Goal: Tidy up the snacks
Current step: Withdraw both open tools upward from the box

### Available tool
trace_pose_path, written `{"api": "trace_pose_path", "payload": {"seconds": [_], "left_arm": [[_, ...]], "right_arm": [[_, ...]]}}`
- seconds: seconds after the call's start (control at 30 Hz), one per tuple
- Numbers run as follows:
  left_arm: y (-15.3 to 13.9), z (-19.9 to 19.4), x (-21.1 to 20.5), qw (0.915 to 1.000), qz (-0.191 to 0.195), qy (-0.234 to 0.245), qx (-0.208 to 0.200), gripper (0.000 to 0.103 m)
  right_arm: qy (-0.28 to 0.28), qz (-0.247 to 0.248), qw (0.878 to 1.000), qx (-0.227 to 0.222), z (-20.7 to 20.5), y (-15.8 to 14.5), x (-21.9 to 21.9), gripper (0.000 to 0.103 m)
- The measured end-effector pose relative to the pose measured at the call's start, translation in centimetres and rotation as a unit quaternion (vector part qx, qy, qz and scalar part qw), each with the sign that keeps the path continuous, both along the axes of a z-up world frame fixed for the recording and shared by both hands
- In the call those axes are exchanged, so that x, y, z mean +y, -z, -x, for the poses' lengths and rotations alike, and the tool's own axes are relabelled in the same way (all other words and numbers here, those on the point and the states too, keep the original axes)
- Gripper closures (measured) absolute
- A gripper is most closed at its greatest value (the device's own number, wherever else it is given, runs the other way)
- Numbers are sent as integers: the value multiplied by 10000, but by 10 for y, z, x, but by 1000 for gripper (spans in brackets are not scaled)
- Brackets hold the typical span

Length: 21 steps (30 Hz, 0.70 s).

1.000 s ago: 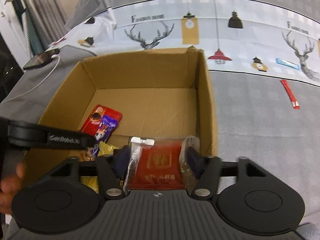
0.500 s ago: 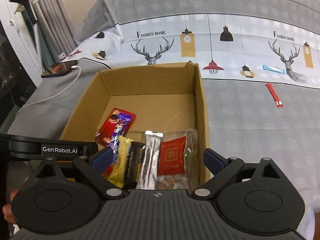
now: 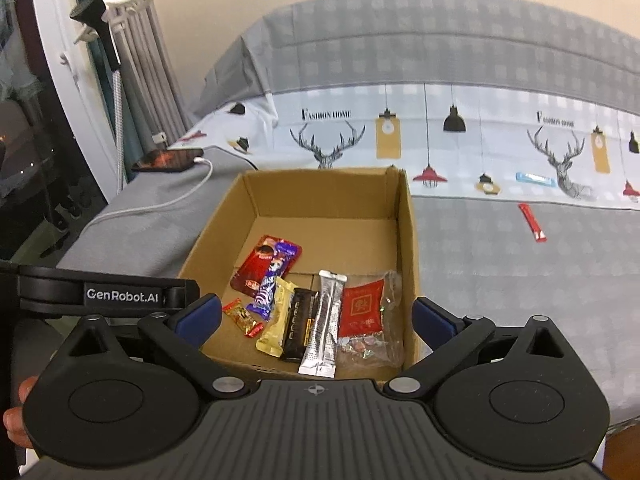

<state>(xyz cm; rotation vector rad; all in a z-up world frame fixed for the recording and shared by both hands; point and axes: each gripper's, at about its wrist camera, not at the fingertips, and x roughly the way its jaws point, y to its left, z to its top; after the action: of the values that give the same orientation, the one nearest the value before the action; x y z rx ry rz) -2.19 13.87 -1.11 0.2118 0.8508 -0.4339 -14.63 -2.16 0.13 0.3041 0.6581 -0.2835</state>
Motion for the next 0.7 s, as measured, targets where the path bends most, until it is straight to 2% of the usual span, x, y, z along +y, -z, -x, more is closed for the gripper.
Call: {"api": "trace_pose_path", "payload": {"seconds": [0.4,0.7], "left_arm": [[-18,34,12,9994,82,52,-340,0],[-22,43,11,9990,52,112,-431,0]], "right_arm": [[-9,140,9993,-339,33,-17,15,1],[101,79,9991,-407,44,-19,15,1]]}}
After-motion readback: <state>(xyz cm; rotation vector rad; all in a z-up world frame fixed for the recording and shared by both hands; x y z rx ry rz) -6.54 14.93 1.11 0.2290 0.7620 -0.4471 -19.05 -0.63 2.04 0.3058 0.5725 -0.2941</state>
